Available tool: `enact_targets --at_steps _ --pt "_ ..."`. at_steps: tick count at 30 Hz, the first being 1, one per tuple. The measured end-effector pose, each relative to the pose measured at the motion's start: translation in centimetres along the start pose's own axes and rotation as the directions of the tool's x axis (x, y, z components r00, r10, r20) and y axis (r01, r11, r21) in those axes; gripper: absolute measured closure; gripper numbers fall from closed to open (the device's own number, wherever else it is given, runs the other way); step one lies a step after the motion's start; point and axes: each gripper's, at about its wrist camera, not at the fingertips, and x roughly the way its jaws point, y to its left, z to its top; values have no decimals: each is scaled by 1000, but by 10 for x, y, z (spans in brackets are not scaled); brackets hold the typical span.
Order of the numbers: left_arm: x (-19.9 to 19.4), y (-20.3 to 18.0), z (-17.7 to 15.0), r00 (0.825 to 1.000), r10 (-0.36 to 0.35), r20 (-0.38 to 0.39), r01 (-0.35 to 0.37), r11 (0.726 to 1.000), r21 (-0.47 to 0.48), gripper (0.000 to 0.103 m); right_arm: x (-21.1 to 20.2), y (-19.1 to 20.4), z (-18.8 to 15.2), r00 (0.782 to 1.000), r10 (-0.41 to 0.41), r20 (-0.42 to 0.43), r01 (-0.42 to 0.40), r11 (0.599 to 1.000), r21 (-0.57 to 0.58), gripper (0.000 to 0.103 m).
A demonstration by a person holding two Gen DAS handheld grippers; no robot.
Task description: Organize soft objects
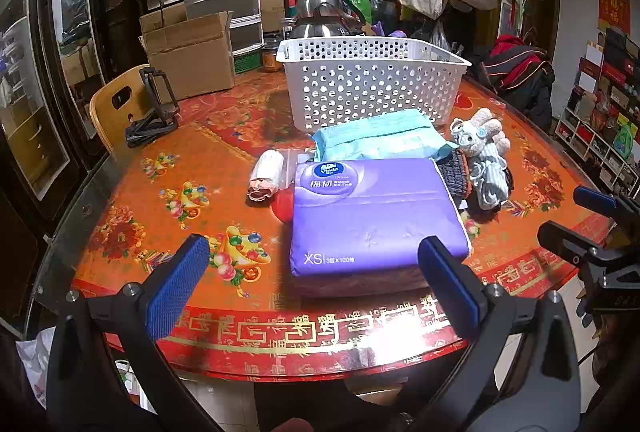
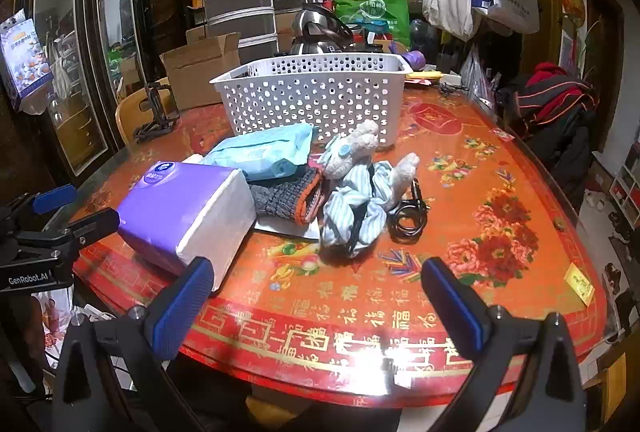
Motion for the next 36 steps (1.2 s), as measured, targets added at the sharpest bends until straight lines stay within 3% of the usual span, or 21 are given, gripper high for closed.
enact_targets --at_steps 36 --pt "0 1 0 1000 -5 1 5 1000 -1 0 3 1 0 1000 14 -20 -14 1000 -1 0"
